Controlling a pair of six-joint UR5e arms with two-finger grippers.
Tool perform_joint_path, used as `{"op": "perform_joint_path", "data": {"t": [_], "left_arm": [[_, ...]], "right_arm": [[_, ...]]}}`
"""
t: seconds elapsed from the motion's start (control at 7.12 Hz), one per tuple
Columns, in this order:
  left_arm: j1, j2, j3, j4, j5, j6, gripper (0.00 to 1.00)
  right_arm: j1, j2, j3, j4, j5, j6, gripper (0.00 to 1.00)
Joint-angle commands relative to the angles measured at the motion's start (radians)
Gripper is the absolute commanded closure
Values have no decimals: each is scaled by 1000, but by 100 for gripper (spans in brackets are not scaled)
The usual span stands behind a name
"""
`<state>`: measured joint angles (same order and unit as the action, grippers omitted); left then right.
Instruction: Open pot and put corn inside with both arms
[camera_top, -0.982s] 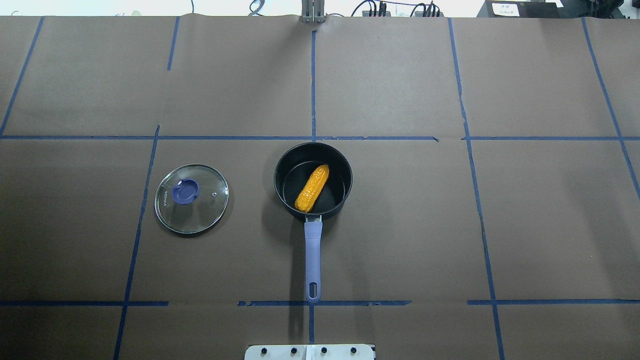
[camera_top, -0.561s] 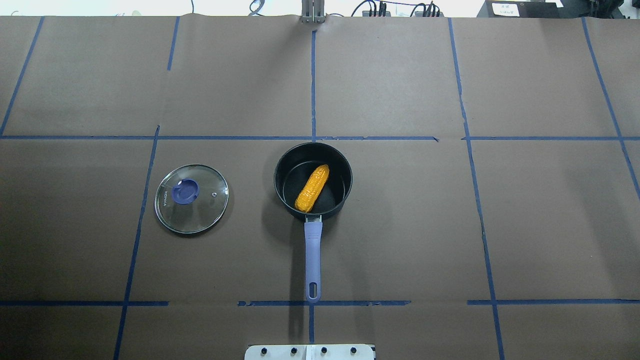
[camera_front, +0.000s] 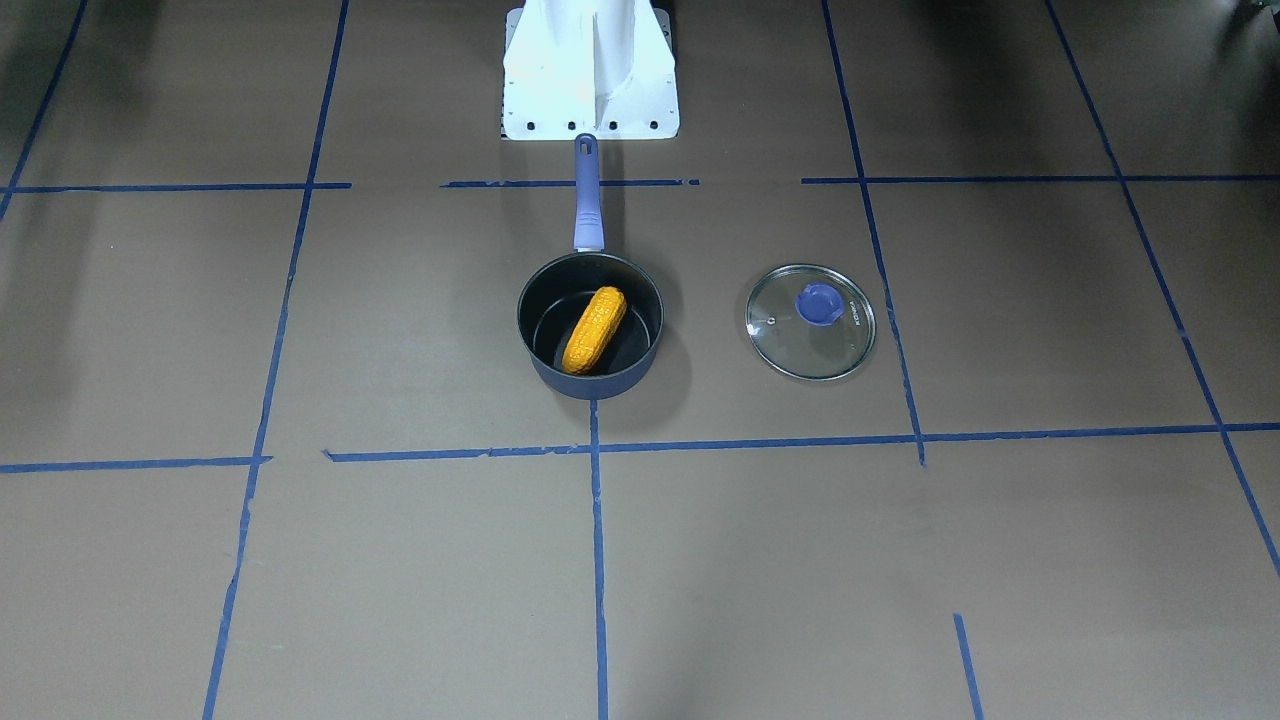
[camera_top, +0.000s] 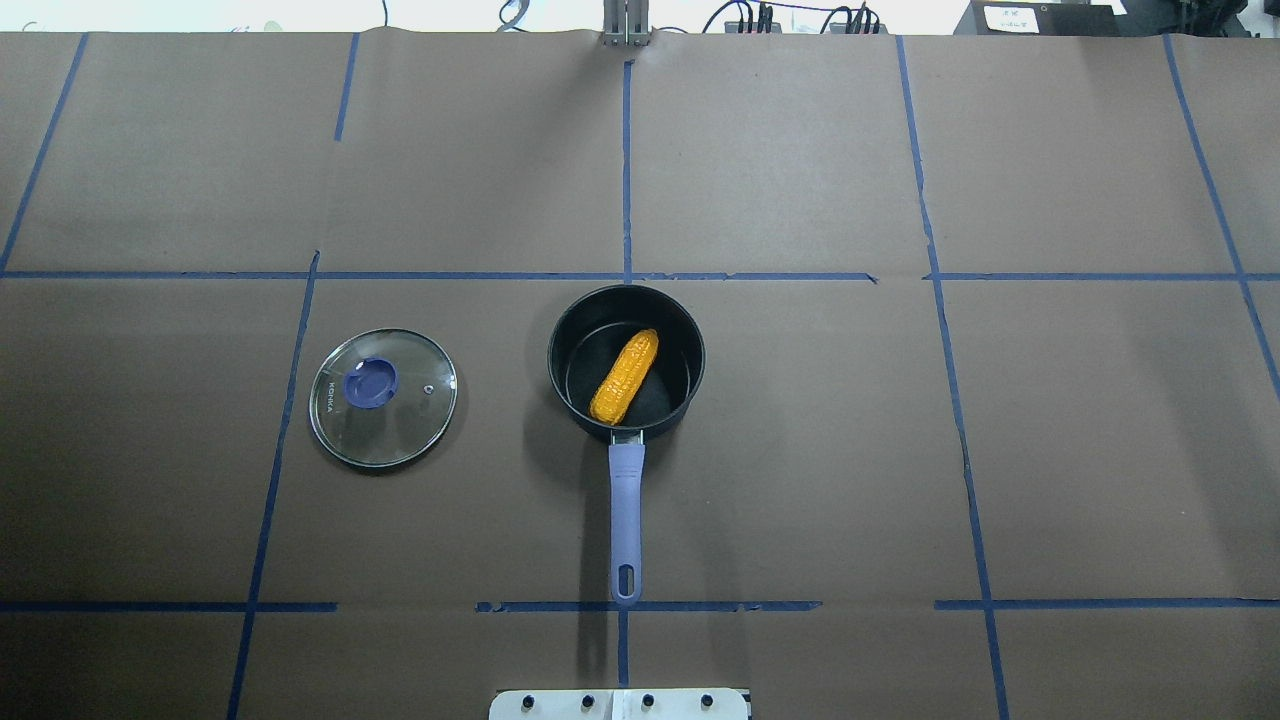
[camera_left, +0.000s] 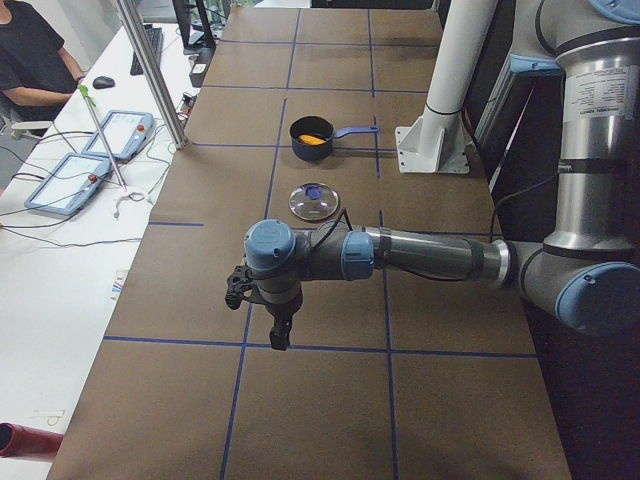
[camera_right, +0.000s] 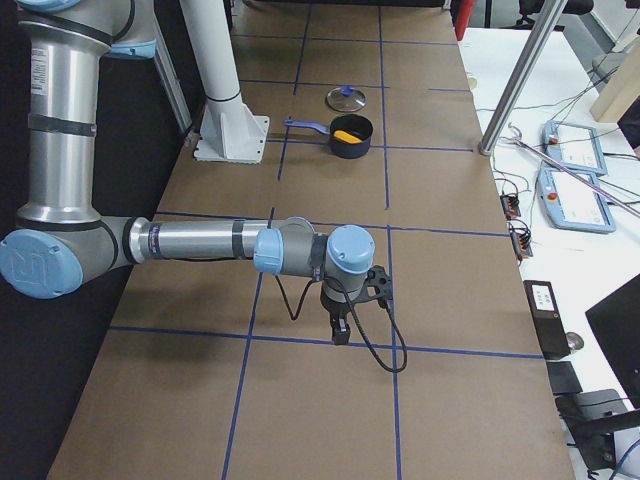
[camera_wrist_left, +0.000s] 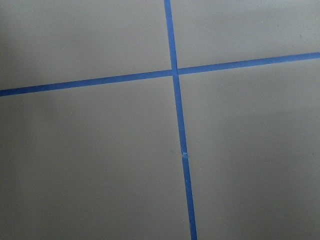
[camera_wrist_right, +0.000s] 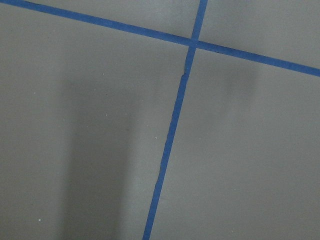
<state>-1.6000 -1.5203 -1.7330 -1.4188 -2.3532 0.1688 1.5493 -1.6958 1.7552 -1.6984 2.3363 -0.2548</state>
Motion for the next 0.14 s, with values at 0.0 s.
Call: {"op": "perform_joint_path", "data": {"t": [0.0], "left_arm": [[2, -6, 1, -2, 0, 0, 0]], "right_arm": [[0, 2, -8, 2, 0, 2, 0]]}}
